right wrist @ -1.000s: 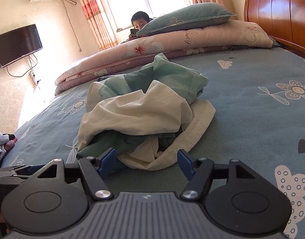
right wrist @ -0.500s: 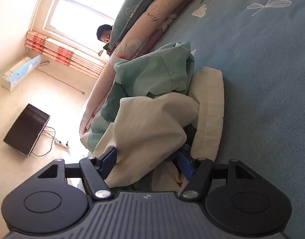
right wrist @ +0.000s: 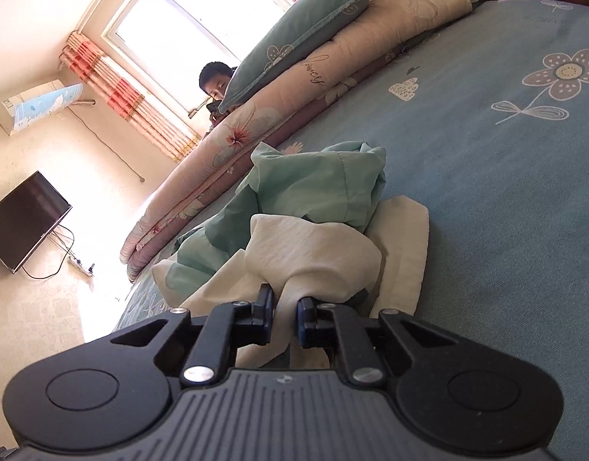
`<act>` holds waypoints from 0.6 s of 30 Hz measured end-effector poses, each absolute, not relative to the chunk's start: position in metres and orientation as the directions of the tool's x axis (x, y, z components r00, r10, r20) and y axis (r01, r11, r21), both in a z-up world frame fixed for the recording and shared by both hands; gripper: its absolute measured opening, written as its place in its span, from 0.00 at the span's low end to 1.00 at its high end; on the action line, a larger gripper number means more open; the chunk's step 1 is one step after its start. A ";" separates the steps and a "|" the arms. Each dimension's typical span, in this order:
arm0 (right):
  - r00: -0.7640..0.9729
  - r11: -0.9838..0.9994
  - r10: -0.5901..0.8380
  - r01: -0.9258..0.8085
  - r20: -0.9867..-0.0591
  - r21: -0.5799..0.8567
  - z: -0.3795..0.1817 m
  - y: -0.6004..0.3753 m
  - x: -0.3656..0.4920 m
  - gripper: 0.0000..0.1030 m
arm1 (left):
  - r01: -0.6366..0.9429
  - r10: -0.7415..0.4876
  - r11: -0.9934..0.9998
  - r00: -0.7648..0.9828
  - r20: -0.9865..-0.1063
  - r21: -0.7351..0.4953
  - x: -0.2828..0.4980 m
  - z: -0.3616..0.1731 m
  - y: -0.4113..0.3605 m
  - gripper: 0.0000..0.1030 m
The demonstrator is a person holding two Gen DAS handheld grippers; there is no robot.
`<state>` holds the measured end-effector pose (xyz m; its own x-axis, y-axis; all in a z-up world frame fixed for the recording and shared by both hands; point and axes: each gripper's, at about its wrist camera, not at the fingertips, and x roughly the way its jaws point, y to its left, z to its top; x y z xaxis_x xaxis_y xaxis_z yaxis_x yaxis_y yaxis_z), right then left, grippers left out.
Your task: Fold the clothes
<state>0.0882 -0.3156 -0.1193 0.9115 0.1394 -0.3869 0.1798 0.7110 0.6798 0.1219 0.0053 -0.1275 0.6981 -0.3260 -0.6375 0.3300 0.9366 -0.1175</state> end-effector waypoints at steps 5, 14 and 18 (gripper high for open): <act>0.912 0.796 0.109 0.159 -0.396 0.584 -0.101 -0.312 0.069 0.12 | 0.352 -0.347 0.928 0.703 -0.620 -0.121 0.118 -0.121 0.004 0.88; 0.896 0.848 0.150 0.101 -0.419 0.520 -0.103 -0.301 0.045 0.31 | 0.577 -0.487 0.816 0.672 -0.557 -0.017 0.143 -0.084 -0.028 0.88; 0.886 0.857 0.169 0.084 -0.432 0.508 -0.109 -0.294 0.040 0.47 | 0.736 -0.540 0.651 0.621 -0.567 0.185 0.149 -0.081 -0.069 0.89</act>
